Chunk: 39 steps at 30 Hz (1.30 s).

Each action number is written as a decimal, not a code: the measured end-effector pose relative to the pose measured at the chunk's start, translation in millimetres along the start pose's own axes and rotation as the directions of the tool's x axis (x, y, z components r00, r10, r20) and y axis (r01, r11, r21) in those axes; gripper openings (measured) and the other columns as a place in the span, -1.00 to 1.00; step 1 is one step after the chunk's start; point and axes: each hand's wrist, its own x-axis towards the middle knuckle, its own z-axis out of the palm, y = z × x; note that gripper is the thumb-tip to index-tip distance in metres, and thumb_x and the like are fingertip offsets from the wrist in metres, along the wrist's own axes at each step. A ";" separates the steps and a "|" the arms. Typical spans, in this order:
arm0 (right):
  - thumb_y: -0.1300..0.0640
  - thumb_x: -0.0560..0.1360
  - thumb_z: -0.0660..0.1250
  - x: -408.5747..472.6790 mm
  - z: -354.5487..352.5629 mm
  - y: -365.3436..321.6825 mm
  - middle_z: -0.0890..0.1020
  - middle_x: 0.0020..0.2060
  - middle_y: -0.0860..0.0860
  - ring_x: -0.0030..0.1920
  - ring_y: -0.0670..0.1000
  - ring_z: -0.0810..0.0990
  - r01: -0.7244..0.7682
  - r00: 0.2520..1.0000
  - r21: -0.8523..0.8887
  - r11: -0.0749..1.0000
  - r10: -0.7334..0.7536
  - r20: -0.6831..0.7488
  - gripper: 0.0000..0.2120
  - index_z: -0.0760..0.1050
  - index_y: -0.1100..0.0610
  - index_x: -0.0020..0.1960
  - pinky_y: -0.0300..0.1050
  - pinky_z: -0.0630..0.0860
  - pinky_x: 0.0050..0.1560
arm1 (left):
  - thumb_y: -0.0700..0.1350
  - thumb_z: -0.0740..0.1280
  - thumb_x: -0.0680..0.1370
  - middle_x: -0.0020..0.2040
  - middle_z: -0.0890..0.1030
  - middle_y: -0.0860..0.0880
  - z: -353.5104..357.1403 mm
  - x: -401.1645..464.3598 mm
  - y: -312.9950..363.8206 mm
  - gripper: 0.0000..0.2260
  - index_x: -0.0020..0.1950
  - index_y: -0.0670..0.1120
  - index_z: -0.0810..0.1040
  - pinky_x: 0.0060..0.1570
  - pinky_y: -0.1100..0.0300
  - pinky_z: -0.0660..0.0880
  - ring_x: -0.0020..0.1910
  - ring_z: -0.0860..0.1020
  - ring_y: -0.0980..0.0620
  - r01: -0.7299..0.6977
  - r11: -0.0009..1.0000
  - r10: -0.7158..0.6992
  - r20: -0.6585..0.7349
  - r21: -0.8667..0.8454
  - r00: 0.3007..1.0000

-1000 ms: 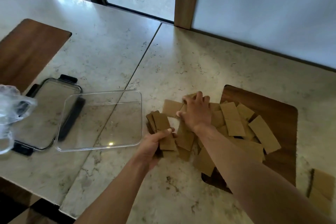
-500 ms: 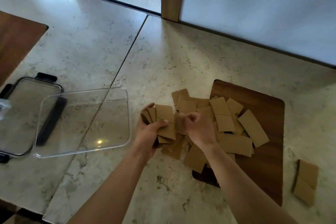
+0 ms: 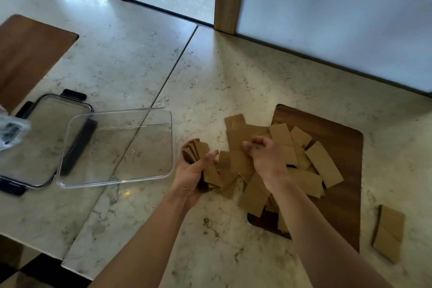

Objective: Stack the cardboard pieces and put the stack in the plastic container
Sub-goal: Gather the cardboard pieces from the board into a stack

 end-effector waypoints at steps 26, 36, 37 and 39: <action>0.18 0.54 0.44 -7.5 -15.3 21.5 0.59 0.04 -0.03 0.08 -0.01 0.61 0.246 0.968 -0.187 0.951 -0.232 0.093 -0.71 0.50 -0.03 0.21 -0.05 0.62 0.09 | 0.10 0.66 0.32 0.05 0.67 -0.28 -25.8 -38.5 -17.3 -0.08 0.56 -0.21 0.37 -0.13 -0.20 0.70 -0.12 0.73 -0.18 0.124 0.988 -0.126 -0.016 -0.095 0.992; 0.11 0.54 0.44 -40.6 -12.8 2.5 0.62 0.13 -0.10 0.14 -0.12 0.60 0.454 0.847 -0.069 0.888 -0.406 0.343 -0.78 0.60 -0.06 0.17 -0.20 0.60 0.14 | 0.22 0.47 0.42 0.08 0.74 -0.26 -4.3 -42.2 -15.4 -0.38 0.33 -0.16 0.60 -0.21 -0.18 0.68 -0.12 0.74 -0.24 0.215 0.946 -0.237 0.068 0.243 0.969; 0.09 0.52 0.46 -43.2 -6.1 3.8 0.63 0.11 -0.12 0.12 -0.17 0.60 0.500 0.829 -0.098 0.860 -0.443 0.342 -0.75 0.60 -0.04 0.19 -0.28 0.58 0.14 | 0.23 0.47 0.42 0.12 0.73 -0.27 -2.2 -42.5 -15.8 -0.39 0.33 -0.14 0.61 -0.19 -0.15 0.68 -0.09 0.74 -0.23 0.234 0.941 -0.261 0.084 0.246 0.962; 0.10 0.50 0.50 -46.4 3.8 7.2 0.64 0.06 -0.16 0.09 -0.24 0.59 0.544 0.821 -0.106 0.832 -0.503 0.270 -0.72 0.60 -0.01 0.19 -0.35 0.54 0.13 | 0.15 0.49 0.44 0.11 0.72 -0.27 -1.5 -41.0 -15.1 -0.43 0.36 -0.14 0.60 -0.21 -0.10 0.66 -0.11 0.73 -0.19 0.260 0.940 -0.287 0.097 0.219 0.953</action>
